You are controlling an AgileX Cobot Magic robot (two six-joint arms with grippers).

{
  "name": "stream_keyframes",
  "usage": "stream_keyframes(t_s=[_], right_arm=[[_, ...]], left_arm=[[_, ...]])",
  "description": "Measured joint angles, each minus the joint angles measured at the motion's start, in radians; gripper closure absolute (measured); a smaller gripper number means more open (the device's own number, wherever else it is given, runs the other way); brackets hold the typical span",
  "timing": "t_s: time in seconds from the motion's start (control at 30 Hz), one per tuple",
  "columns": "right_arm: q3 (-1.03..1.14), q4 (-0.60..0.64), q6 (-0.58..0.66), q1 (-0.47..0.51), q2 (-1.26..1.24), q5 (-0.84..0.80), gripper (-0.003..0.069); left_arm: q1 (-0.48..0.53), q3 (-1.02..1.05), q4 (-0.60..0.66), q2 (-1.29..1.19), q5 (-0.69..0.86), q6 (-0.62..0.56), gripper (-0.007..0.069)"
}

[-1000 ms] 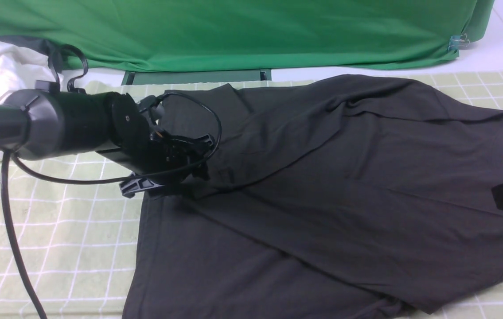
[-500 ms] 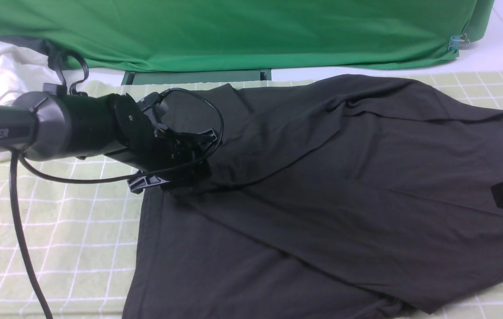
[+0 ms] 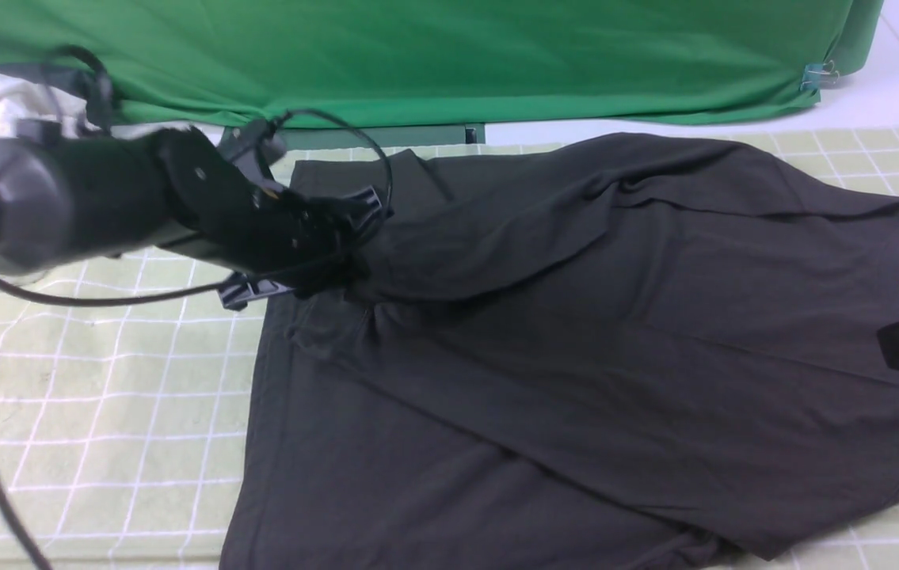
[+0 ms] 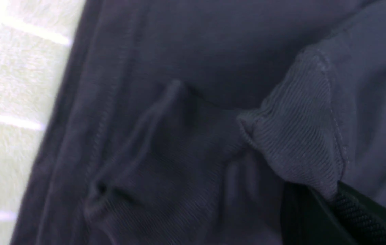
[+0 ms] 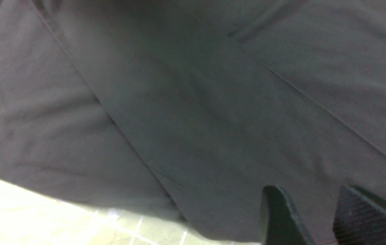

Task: Fold a long-sleeved shirt over a green coffee tablecloth.
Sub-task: 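Fold the left side of the dark shirt inward over its body with the left gripper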

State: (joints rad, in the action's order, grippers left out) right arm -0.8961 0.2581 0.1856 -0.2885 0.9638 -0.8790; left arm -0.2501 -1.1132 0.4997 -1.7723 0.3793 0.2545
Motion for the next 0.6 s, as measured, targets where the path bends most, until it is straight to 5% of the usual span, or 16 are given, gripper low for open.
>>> stream_keyframes(t_s=[0.6], right_arm=[[0.0, 0.0, -0.02, 0.0, 0.0, -0.003, 0.0414]], left_arm=[[0.0, 0.158, -0.163, 0.244, 0.247, 0.059, 0.0592]])
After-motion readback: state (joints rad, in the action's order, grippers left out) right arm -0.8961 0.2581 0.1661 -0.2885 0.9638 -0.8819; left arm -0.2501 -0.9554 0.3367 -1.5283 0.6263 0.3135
